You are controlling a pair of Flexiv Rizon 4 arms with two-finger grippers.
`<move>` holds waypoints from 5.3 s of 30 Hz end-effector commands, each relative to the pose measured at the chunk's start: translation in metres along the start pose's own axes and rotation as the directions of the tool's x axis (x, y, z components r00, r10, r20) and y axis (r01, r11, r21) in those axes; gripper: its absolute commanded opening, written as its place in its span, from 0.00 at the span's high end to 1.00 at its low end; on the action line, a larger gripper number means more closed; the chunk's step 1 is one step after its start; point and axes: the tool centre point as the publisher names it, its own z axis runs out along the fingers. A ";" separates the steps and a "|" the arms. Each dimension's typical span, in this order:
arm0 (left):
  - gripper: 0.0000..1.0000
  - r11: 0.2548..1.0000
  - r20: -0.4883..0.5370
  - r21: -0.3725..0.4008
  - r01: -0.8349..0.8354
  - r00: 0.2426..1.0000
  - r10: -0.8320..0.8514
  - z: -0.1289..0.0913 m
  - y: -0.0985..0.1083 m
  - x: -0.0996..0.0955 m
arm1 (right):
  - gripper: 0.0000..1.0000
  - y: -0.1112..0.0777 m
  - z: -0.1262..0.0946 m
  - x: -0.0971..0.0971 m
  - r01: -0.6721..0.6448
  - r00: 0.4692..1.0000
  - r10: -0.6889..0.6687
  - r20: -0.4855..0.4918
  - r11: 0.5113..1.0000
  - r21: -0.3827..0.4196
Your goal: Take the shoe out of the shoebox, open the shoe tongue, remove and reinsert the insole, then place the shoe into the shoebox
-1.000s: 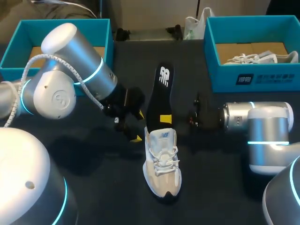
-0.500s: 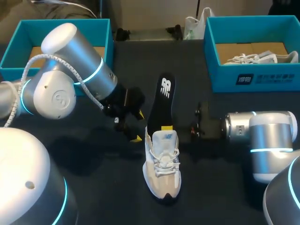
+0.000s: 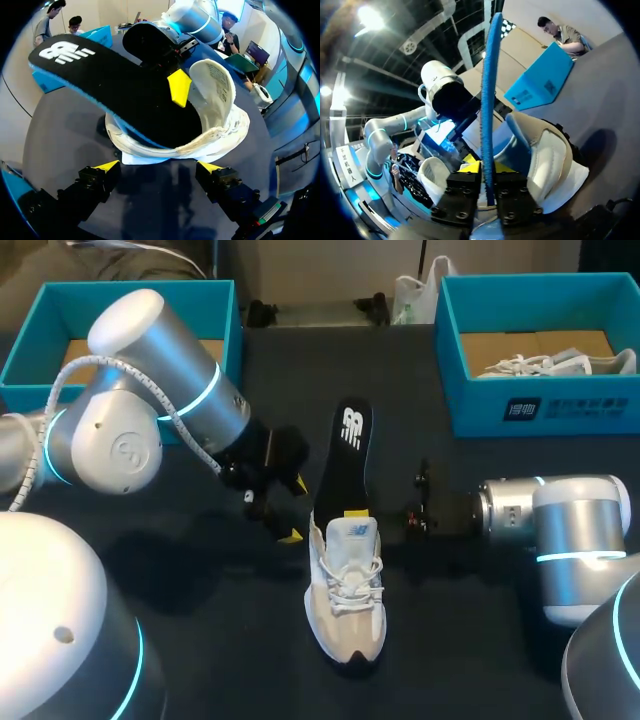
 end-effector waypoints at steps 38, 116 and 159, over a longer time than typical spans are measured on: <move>0.00 1.000 0.004 0.000 0.000 1.000 0.000 0.001 0.001 0.001 | 1.00 0.058 0.023 0.006 0.112 0.993 -0.111 -0.028 0.994 0.010; 0.00 1.000 0.004 0.000 0.000 1.000 0.000 0.001 0.001 0.001 | 0.63 0.025 0.020 0.017 0.019 1.000 -0.019 0.003 0.998 0.059; 0.00 1.000 0.004 0.000 0.000 1.000 0.000 0.001 0.001 0.001 | 1.00 0.024 0.019 -0.003 -0.045 0.997 0.045 0.059 0.999 -0.003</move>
